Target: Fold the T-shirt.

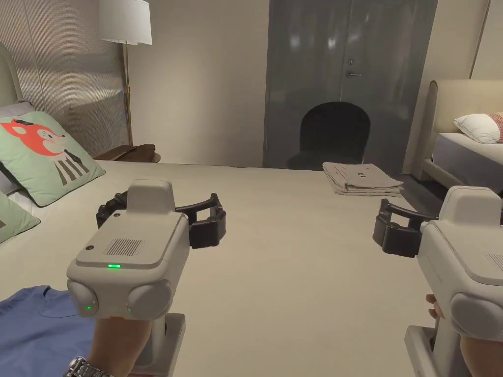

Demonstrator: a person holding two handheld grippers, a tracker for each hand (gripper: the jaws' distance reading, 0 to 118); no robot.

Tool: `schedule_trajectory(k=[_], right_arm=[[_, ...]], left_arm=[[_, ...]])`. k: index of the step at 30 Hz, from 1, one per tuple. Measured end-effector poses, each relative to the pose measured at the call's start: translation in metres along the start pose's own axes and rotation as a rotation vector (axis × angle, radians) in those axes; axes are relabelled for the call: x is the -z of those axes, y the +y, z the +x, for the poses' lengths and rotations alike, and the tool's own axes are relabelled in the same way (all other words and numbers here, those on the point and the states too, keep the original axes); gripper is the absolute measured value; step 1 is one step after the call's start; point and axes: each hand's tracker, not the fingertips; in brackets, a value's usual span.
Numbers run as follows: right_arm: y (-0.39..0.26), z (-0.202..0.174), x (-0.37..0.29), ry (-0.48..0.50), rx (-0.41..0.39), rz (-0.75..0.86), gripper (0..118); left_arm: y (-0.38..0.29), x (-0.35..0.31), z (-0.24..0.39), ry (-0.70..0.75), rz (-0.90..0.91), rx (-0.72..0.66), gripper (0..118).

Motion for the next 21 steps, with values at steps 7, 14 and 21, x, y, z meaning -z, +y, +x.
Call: schedule_trajectory(k=[7, 14, 21], right_arm=[[-0.0008, -0.0019, -0.0010, 0.005, -0.010, 0.005, 117], [0.0016, -0.0049, -0.0046, 0.008, -0.010, 0.007, 117], [0.0009, -0.0038, -0.0055, 0.004, -0.009, 0.007, 117]], left_arm=[[-0.0014, -0.0017, 0.0001, 0.000, -0.004, 0.001, 111], [-0.0016, -0.0040, 0.0010, -0.003, -0.004, 0.004, 111], [-0.0007, -0.0047, 0.0026, -0.007, 0.000, 0.004, 111]])
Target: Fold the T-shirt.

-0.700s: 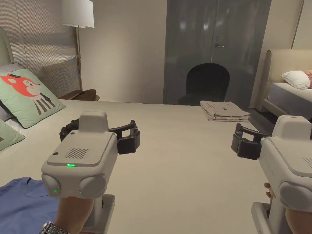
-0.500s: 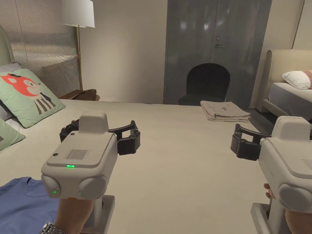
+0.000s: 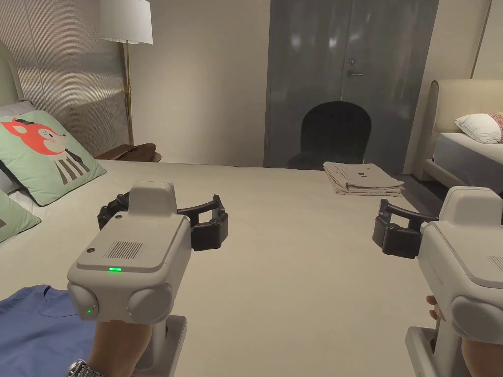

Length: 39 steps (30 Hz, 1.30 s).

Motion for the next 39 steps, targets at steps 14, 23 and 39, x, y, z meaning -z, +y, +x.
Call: schedule_trajectory(k=[14, 23, 39], right_arm=[[0.0028, 0.0009, -0.0019, 0.002, -0.004, 0.004, 117], [0.0026, 0.0009, -0.0021, 0.001, -0.007, 0.006, 117], [0.0025, 0.0001, -0.0001, 0.003, -0.013, 0.008, 117]], left_arm=[[0.0006, -0.0015, 0.0014, 0.002, 0.001, 0.006, 111], [0.0011, -0.0022, 0.0024, 0.001, 0.003, 0.008, 111], [0.0001, -0.0020, 0.0013, 0.003, 0.005, 0.006, 111]])
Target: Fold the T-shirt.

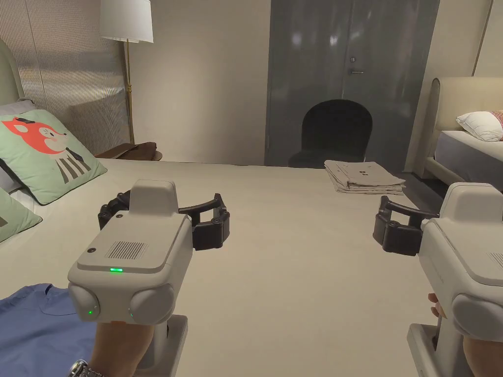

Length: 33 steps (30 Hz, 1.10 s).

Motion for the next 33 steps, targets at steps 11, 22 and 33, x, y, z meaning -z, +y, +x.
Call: schedule_trajectory(k=[11, 22, 33], right_arm=[[0.002, -0.001, -0.002, 0.000, -0.002, -0.001, 118], [0.001, 0.004, -0.005, -0.001, 0.011, 0.006, 65], [0.003, 0.015, -0.006, -0.067, -0.001, -0.003, 0]], left_arm=[[0.001, -0.001, 0.001, -0.001, 0.002, 0.003, 111], [0.004, -0.004, 0.003, -0.024, 0.010, -0.001, 72], [0.004, -0.009, 0.018, -0.040, 0.019, 0.023, 0]])
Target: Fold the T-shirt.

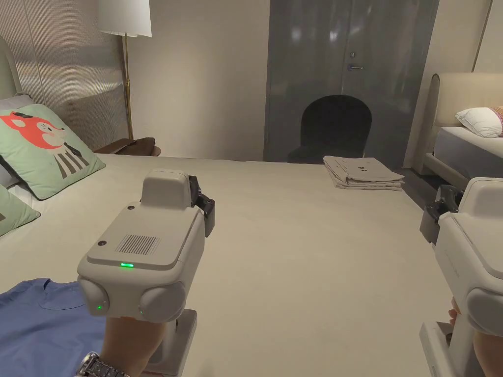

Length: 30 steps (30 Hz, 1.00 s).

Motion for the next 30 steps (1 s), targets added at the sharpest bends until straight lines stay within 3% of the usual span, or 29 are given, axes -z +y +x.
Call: schedule_trajectory(k=[7, 11, 21, 30], right_arm=[[-0.001, -0.008, -0.001, 0.022, -0.015, 0.000, 0], [0.000, -0.029, 0.007, 0.083, -0.021, 0.007, 0], [0.002, -0.151, 0.023, 0.370, 0.038, 0.005, 0], [-0.001, -0.217, 0.032, 0.477, 0.037, -0.008, 0]], left_arm=[[-0.001, 0.001, -0.004, 0.020, -0.012, -0.012, 0], [0.006, -0.008, -0.028, 0.072, -0.007, -0.023, 0], [0.018, -0.061, -0.130, 0.342, -0.022, 0.031, 0], [0.007, -0.081, -0.180, 0.453, -0.070, 0.020, 0]])
